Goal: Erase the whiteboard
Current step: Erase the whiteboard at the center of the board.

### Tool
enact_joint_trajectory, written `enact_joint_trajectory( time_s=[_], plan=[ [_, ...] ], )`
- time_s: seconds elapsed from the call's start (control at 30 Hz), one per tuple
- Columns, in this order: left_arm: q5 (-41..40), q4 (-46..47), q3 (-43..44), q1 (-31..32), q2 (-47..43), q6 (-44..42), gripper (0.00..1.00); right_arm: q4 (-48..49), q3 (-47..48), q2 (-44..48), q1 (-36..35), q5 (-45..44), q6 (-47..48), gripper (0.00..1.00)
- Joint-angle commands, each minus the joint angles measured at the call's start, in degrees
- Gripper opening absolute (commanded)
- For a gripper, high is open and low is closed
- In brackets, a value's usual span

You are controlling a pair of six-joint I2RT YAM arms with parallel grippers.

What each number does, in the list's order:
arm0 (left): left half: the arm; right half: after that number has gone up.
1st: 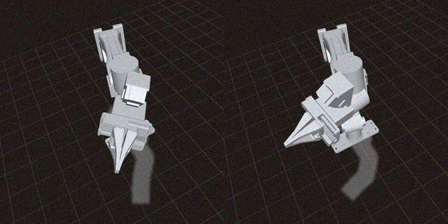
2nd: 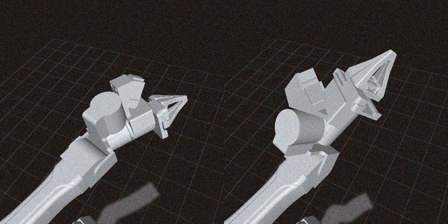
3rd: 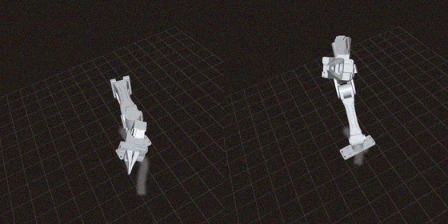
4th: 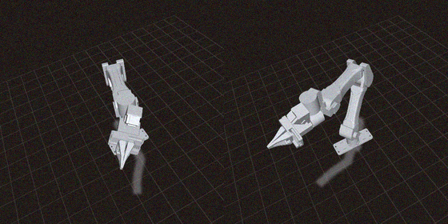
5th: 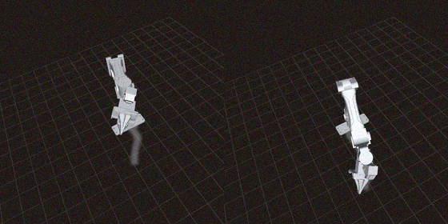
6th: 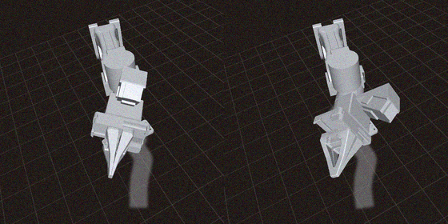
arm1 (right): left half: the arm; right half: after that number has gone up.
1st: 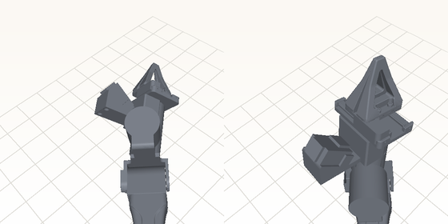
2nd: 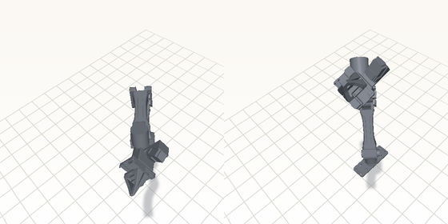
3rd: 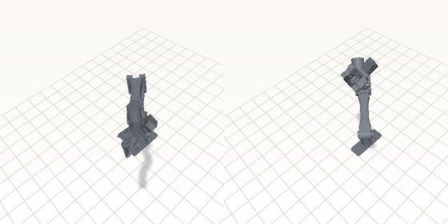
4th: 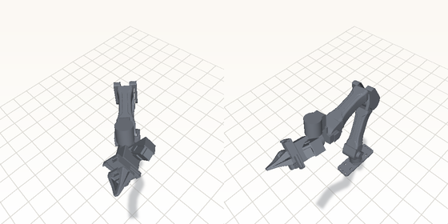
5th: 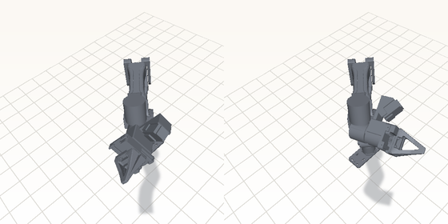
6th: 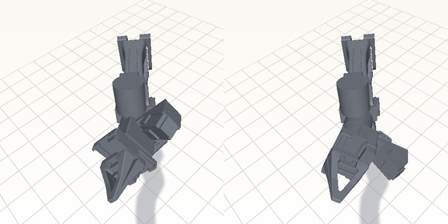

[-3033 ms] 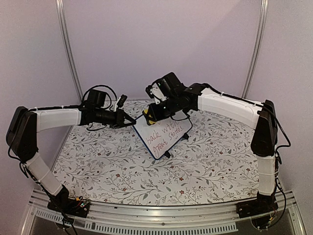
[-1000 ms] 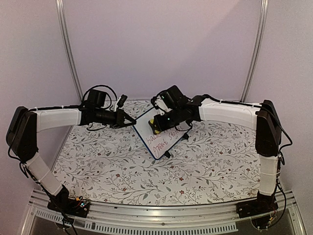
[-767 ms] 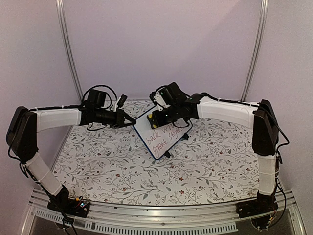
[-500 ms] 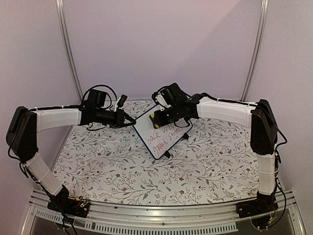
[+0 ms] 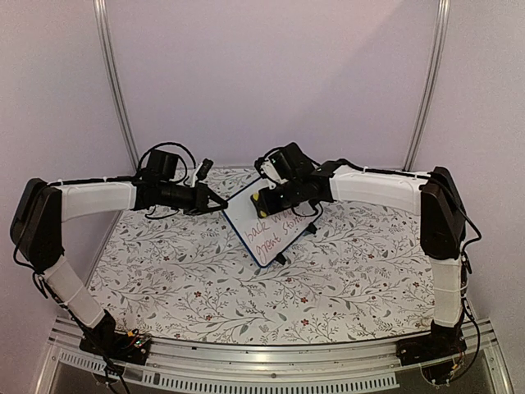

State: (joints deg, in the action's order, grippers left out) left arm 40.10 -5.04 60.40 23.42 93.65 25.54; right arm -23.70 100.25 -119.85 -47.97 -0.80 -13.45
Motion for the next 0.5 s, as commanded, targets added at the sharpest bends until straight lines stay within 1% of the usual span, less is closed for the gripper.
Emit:
enact_joint_trajectory(
  time_s=[0.0,0.23,0.3,0.47],
  plan=[
    [1.19,0.96,1.12,0.69,-0.99,0.15,0.06,0.32,-4.10,-0.28,0.24,-0.15,-0.02,0.15],
    [1.02,0.98,1.17,0.84,-1.23,0.03,0.06,2.51,-9.01,2.53,0.22,-1.53,0.26,0.16],
    [0.70,0.93,1.12,0.83,-1.11,-0.08,0.06,2.83,-7.55,2.15,0.37,-1.74,0.72,0.16],
    [0.69,0.59,1.30,0.86,-0.95,-0.18,0.06,1.41,0.44,-0.96,1.36,-3.42,1.69,0.15]
  ],
)
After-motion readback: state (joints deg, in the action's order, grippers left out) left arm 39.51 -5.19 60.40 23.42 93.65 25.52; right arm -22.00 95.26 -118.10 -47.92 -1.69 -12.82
